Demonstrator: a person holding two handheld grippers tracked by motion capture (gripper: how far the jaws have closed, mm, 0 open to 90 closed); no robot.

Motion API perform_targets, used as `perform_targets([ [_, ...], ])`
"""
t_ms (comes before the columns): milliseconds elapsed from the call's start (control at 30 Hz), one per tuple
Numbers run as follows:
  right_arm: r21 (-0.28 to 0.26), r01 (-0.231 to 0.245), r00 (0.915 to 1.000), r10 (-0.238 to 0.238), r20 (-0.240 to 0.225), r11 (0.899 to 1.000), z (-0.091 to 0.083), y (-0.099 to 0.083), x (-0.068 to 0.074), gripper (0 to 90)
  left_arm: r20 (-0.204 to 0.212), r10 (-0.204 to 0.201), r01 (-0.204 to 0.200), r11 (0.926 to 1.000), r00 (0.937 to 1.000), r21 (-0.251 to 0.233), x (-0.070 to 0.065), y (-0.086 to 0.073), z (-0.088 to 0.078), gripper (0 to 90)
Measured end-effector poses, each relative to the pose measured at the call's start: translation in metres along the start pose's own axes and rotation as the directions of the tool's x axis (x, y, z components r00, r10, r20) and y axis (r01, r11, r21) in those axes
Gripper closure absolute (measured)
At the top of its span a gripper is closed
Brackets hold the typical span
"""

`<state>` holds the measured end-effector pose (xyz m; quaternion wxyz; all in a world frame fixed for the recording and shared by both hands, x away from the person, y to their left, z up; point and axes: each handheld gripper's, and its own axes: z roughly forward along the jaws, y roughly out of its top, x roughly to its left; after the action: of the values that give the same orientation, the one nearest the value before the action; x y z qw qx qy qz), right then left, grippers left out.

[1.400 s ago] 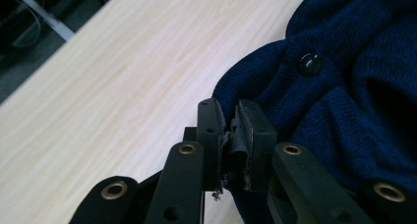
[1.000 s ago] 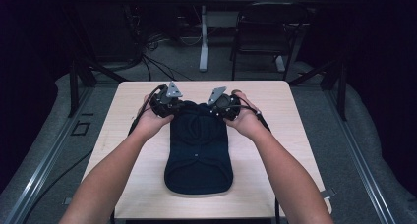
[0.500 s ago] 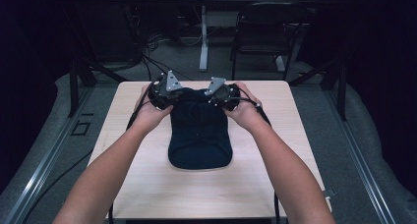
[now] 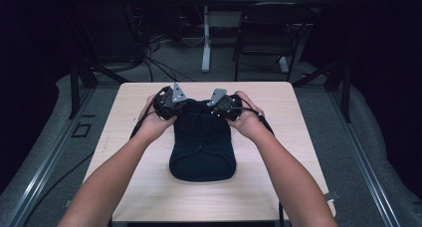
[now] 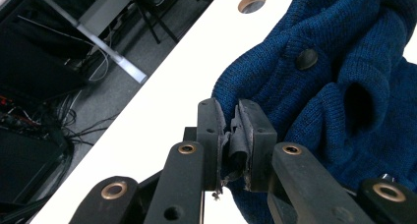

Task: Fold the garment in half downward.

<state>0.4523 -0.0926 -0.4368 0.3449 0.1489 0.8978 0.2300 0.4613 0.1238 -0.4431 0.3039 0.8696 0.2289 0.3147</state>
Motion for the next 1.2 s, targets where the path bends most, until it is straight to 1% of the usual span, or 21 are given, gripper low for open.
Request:
perform_targets([
  [267,-0.007,-0.004,1.0,0.004,-0.004,1.0,-0.002,0.0,-0.001,85.3,-0.002,0.003,-0.003,1.0,1.0,-0.005,0.001,0.001,-0.002,80.9],
  [400,-0.013,-0.003,1.0,0.003,0.0,1.0,-0.003,0.003,-0.004,85.3,-0.012,-0.001,0.001,0.9999,0.9999,-0.012,0.007,0.006,-0.005,80.9],
  [433,-0.009,0.005,1.0,-0.005,0.006,1.0,-0.005,0.005,-0.007,85.3,-0.022,-0.003,0.003,0.9998,0.9997,-0.019,0.01,0.009,-0.006,81.0],
  [467,-0.012,0.005,0.9999,-0.005,0.016,1.0,-0.007,0.008,-0.01,85.4,-0.039,-0.01,0.009,0.9995,0.9992,-0.031,0.012,0.013,-0.009,81.0],
  [500,-0.02,0.008,0.9993,-0.007,0.036,1.0,-0.01,0.012,-0.014,85.4,-0.066,-0.011,0.008,0.9986,0.9977,-0.052,0.015,0.016,-0.012,80.9],
  [533,-0.038,-0.004,0.9981,0.006,0.062,0.999,-0.015,0.015,-0.017,85.4,-0.088,-0.027,0.02,0.9962,0.9957,-0.085,0.017,0.02,-0.018,80.9],
  [567,-0.098,-0.031,0.9911,0.043,0.126,0.995,-0.025,0.02,-0.021,85.4,-0.106,-0.045,0.033,0.9926,0.9933,-0.117,0.019,0.022,-0.022,80.9],
  [600,-0.098,-0.031,0.9911,0.043,0.126,0.995,-0.025,0.02,-0.021,85.4,-0.114,-0.049,0.034,0.9913,0.9923,-0.127,0.019,0.023,-0.025,80.9],
  [633,-0.123,-0.046,0.9893,0.062,0.132,0.991,-0.027,0.02,-0.021,85.4,-0.114,-0.024,0.011,0.9938,0.9932,-0.111,0.017,0.022,-0.025,80.9],
  [667,-0.116,-0.042,0.9919,0.055,0.114,0.992,-0.026,0.018,-0.019,85.3,-0.105,0.001,-0.011,0.9958,0.9945,-0.091,0.013,0.019,-0.023,80.9],
  [700,-0.092,-0.026,0.995,0.035,0.093,0.995,-0.023,0.015,-0.015,85.3,-0.097,0.025,-0.032,0.9968,0.995,-0.073,0.008,0.015,-0.021,80.8],
  [767,-0.045,0.028,0.9975,-0.025,0.067,0.999,-0.016,0.008,-0.005,85.4,-0.064,0.029,-0.032,0.9978,0.9975,-0.058,-0.002,0.005,-0.017,80.8],
  [800,-0.026,0.044,0.9985,-0.043,0.036,0.999,-0.01,0.0,0.006,85.6,-0.053,0.034,-0.037,0.9979,0.998,-0.053,-0.006,0.001,-0.015,80.8],
  [833,-0.026,0.044,0.9985,-0.043,0.036,0.999,-0.01,0.0,0.006,85.6,-0.042,0.041,-0.043,0.9982,0.9983,-0.043,-0.011,-0.004,-0.013,80.8],
  [933,-0.001,0.06,0.9982,-0.06,0.001,0.998,-0.005,-0.008,0.016,85.9,-0.015,0.044,-0.045,0.9987,0.9989,-0.024,-0.02,-0.014,-0.008,80.8],
  [1000,-0.012,0.048,0.9987,-0.048,-0.014,0.999,-0.005,-0.011,0.021,85.9,-0.004,0.048,-0.048,0.9987,0.9988,-0.019,-0.026,-0.019,-0.007,80.8],
  [1033,0.007,0.064,0.9975,-0.063,-0.031,0.998,-0.006,-0.013,0.024,85.9,-0.002,0.052,-0.052,0.9985,0.9987,-0.019,-0.028,-0.021,-0.006,80.8],
  [1067,0.007,0.064,0.9975,-0.063,-0.031,0.998,-0.006,-0.013,0.024,85.9,0.008,0.051,-0.051,0.9986,0.9986,-0.015,-0.029,-0.022,-0.007,80.8],
  [1100,0.002,0.058,0.9972,-0.057,-0.048,0.998,-0.006,-0.017,0.027,85.9,0.013,0.047,-0.047,0.9987,0.9988,-0.019,-0.031,-0.024,-0.007,80.8],
  [1133,0.005,0.058,0.9971,-0.058,-0.05,0.998,-0.007,-0.018,0.028,85.9,0.021,0.039,-0.039,0.999,0.999,-0.022,-0.032,-0.025,-0.006,80.8],
  [1200,0.0,0.045,0.9968,-0.045,-0.065,0.999,-0.007,-0.02,0.029,85.9,0.027,0.049,-0.048,0.9987,0.9984,-0.015,-0.034,-0.026,-0.007,80.8],
])
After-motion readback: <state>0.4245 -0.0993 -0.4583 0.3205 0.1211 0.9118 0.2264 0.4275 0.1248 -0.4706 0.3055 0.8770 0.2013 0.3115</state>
